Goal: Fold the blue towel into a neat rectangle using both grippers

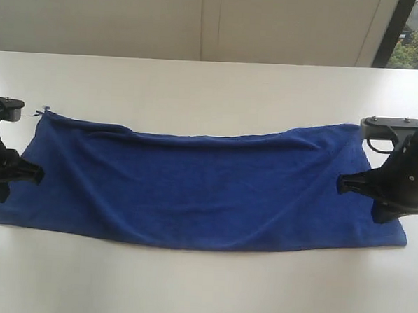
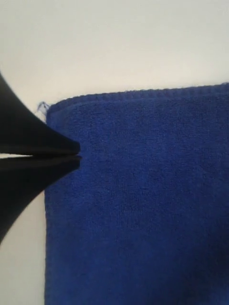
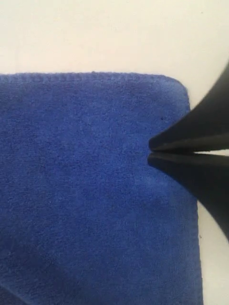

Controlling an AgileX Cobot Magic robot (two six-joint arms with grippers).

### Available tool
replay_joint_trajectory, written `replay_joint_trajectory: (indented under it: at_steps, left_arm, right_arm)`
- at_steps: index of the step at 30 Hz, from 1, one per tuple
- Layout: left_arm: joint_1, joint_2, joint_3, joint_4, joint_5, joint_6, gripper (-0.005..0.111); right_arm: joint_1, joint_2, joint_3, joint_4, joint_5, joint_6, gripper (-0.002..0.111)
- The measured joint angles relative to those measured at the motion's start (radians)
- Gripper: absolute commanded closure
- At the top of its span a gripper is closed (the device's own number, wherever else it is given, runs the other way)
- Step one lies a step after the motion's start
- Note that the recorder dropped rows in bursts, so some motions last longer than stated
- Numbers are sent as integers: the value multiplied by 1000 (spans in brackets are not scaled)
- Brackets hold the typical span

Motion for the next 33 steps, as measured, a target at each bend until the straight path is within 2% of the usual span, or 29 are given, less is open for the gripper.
replay_joint_trajectory:
  at_steps: [9,15,19,26,33]
  left_arm:
    - [0,10,70,66,-120,-23,107]
    - [0,49,86,72,-131,-32,107]
    - [0,52,84,90,-102,-42,107]
    - [0,56,84,177,53,-122,107]
    - [0,57,86,185,70,-125,107]
  right_arm:
    - [0,2,68,-155,-89,136,108]
    - [-4,46,73,-181,-92,157,108]
    - [-4,57,71,-189,-71,178,108]
    - [-4,59,78,-274,-5,262,108]
    - [-4,58,86,-289,32,279,108]
